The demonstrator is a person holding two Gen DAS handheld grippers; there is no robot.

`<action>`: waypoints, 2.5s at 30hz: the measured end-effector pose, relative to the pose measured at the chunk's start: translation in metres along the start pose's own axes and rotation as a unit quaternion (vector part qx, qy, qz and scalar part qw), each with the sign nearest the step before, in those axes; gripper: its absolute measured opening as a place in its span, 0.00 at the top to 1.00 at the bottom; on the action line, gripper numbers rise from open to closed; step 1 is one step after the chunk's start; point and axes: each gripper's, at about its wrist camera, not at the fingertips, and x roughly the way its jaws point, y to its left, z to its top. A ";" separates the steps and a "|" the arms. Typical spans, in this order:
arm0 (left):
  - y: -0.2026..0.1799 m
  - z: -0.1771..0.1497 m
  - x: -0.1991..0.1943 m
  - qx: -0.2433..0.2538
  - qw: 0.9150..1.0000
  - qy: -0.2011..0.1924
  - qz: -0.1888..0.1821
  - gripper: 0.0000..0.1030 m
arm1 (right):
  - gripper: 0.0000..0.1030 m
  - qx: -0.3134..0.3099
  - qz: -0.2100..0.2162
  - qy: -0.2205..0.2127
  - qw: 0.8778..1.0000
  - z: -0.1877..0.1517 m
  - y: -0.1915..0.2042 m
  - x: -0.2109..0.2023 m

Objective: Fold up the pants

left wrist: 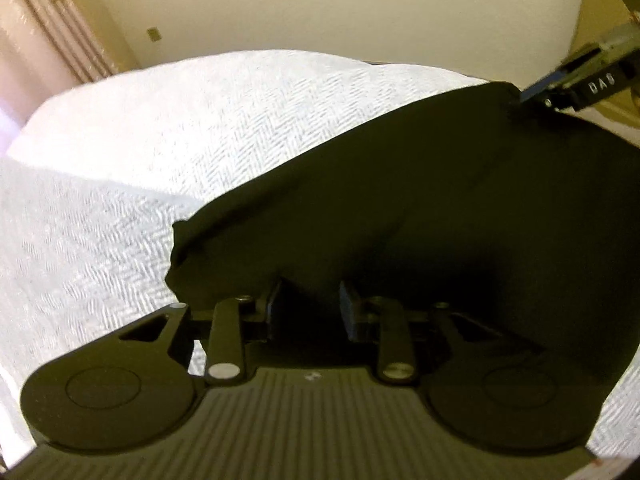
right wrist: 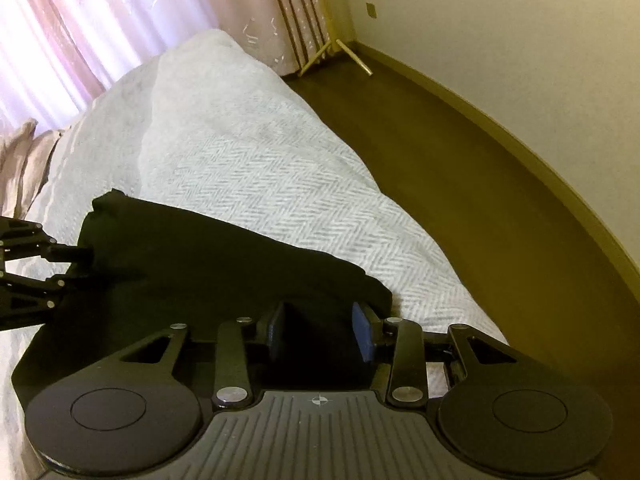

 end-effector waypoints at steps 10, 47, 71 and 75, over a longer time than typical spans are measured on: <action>0.015 -0.020 -0.078 -0.095 0.995 -0.005 -0.006 0.68 | 0.64 0.001 -0.023 -0.027 0.999 -0.031 0.055 -0.075; -0.034 -0.128 -0.278 -0.259 0.966 -0.015 0.006 0.01 | 0.23 0.109 -0.077 -0.014 0.991 -0.140 0.187 -0.247; -0.085 -0.203 -0.443 -0.268 0.960 -0.079 0.024 0.01 | 0.16 0.112 -0.108 -0.064 0.986 -0.208 0.299 -0.358; -0.090 -0.204 -0.449 -0.275 0.958 -0.077 0.025 0.01 | 0.16 0.099 -0.108 -0.066 0.987 -0.208 0.298 -0.362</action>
